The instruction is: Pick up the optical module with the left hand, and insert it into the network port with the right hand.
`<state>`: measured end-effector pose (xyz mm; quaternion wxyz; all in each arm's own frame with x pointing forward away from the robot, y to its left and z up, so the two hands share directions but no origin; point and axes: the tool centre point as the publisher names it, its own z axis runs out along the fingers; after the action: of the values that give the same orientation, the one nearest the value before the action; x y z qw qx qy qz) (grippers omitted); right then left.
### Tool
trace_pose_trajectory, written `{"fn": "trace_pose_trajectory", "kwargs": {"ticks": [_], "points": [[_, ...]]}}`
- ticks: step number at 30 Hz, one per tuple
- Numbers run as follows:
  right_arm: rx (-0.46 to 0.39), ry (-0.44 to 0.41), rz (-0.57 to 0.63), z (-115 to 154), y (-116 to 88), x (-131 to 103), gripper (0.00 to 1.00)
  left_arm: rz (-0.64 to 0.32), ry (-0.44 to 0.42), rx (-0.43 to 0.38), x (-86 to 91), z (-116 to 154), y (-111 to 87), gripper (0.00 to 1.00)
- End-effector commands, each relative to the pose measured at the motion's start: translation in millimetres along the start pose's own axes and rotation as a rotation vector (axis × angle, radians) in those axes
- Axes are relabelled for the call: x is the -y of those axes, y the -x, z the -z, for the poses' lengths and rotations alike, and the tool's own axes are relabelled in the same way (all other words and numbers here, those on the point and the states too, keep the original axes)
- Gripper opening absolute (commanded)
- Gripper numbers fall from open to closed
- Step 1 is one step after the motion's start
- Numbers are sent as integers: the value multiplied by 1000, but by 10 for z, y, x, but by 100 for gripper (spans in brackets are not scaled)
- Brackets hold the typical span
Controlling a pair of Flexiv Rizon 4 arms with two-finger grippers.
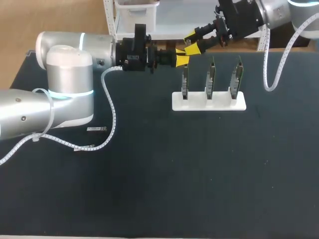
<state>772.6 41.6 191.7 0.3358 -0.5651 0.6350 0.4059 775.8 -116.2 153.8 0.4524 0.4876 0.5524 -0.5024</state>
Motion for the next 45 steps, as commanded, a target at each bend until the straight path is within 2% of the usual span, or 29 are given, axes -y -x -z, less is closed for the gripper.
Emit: {"fn": "trace_pose_trajectory", "kwargs": {"ticks": [1,13,14,15,16,26,34,45], "points": [[-1,-7,0,4,-4,-43,0,-1,4,2,13,2,-4,0],[-5,-8,3,11,-14,-61,0,-1,4,2,13,2,-4,0],[-5,-8,3,11,-15,-64,0,-1,4,2,13,2,-4,4],[-5,-9,3,12,-15,-67,0,-1,4,2,13,2,-4,57],[-5,-9,4,13,-15,-70,0,-1,4,2,13,2,-4,100],[-7,-14,3,30,-36,-94,0,-9,7,-9,47,28,13,100],[-10,-11,0,42,-58,-107,0,-119,30,-225,186,140,14,100],[-6,-18,-5,71,-75,-115,0,-79,91,-363,35,491,-170,100]]}}
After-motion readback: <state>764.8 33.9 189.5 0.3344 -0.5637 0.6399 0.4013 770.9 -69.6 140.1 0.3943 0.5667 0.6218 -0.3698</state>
